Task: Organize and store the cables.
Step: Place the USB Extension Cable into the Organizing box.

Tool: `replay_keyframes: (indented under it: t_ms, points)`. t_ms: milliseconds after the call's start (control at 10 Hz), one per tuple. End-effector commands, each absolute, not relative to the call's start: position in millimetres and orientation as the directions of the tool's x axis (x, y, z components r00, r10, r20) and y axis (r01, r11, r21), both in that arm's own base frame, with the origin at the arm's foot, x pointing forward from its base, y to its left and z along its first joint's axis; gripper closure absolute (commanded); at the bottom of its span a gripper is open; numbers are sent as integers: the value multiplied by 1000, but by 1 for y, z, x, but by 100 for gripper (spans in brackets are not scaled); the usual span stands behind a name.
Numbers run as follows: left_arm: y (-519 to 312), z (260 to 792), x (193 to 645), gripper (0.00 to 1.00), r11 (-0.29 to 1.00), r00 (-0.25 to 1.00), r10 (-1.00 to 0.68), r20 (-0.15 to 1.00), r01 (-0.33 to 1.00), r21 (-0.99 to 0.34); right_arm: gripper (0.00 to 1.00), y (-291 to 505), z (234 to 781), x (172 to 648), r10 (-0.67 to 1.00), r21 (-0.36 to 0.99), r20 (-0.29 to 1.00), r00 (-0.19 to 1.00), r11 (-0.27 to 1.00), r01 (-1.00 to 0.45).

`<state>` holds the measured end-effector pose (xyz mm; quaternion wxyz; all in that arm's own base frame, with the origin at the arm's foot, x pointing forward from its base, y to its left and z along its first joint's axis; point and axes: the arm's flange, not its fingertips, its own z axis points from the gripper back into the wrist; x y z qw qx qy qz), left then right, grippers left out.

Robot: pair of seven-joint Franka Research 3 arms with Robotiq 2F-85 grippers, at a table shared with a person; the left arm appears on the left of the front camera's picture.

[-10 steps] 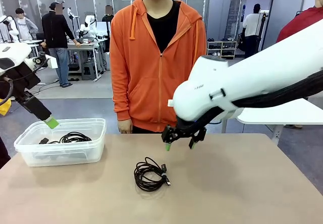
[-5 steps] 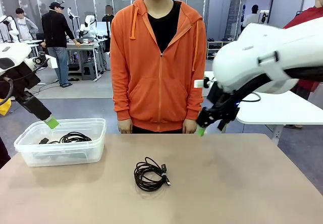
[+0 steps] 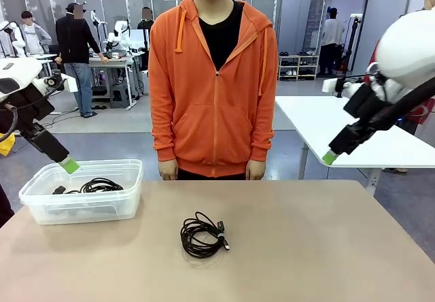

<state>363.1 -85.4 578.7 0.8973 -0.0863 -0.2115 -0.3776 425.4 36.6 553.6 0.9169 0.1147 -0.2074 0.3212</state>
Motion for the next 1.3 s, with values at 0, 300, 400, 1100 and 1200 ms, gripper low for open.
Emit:
replay_keyframes:
  t_ms: [0,300,400,1100,1200]
  points:
    - [-87,581,364,0,704,630,-644,434,710,12,0,18,553,417,547,92,484,683,744,-661]
    - [-87,581,364,0,704,630,-644,434,710,12,0,0,554,420,567,77,457,686,743,-665]
    - [-87,581,364,0,704,630,-644,434,710,12,0,-4,551,421,584,69,447,678,733,-677]
    - [-103,573,372,0,681,615,-667,420,732,11,0,2,555,419,545,83,465,698,758,-647]
    - [-126,572,381,0,671,607,-667,432,741,-6,0,2,555,419,545,83,465,698,758,-647]
